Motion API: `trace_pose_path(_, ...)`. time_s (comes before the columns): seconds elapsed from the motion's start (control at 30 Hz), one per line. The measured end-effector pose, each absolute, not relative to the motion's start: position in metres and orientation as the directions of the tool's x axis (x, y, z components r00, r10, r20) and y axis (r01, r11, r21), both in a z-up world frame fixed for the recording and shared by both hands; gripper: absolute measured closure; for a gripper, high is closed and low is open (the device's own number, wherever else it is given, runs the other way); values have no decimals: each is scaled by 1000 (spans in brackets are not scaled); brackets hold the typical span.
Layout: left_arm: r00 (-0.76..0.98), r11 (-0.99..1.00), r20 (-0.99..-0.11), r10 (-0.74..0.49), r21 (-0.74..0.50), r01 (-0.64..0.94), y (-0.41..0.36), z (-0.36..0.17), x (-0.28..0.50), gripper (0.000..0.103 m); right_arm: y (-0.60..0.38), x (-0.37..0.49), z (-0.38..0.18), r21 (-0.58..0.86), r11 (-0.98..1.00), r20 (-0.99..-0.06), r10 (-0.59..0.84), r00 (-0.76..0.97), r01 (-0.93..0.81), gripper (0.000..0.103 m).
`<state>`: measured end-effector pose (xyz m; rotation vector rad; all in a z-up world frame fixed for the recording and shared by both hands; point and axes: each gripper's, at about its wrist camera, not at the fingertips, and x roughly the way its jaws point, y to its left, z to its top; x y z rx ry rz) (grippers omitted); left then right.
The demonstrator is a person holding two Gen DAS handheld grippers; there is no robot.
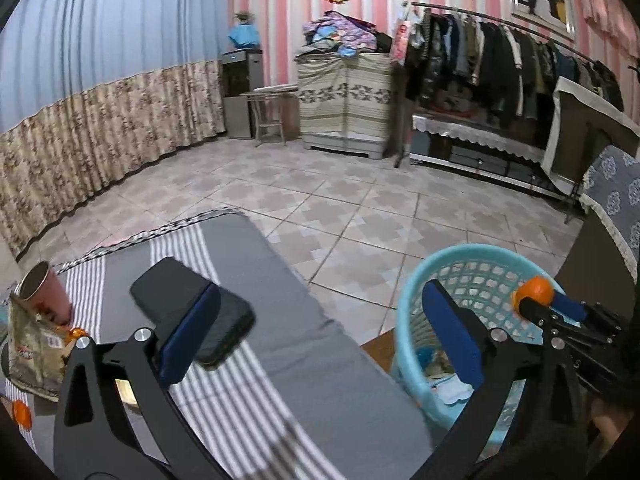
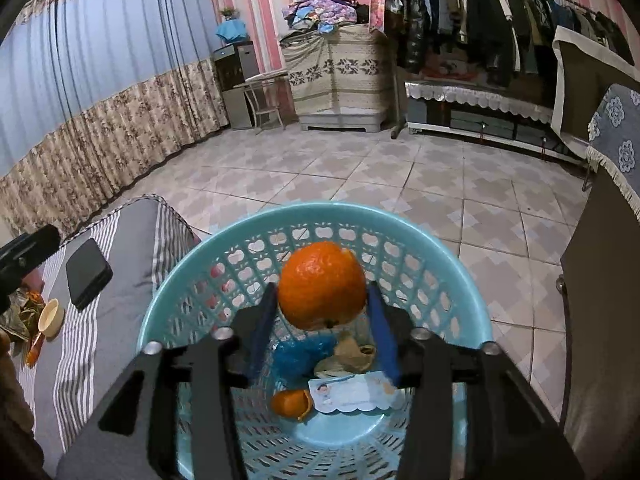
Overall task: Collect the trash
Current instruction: 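Open the right tool to drop the orange into the basket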
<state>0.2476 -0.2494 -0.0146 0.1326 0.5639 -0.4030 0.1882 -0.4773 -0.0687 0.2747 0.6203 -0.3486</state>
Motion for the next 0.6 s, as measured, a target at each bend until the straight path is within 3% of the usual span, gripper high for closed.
trace_pose_path(0.2, 781, 927, -537, -318, -4, 375, -231, -14, 250, 6, -471, 186, -66, 143, 907, -594, -241, 768, 396, 14)
trace_pose_path(0.6, 831, 951, -492, -260, 19, 309, -177, 2, 233, 6, -450, 181, -47, 128, 918, -560, -246, 791, 375, 13)
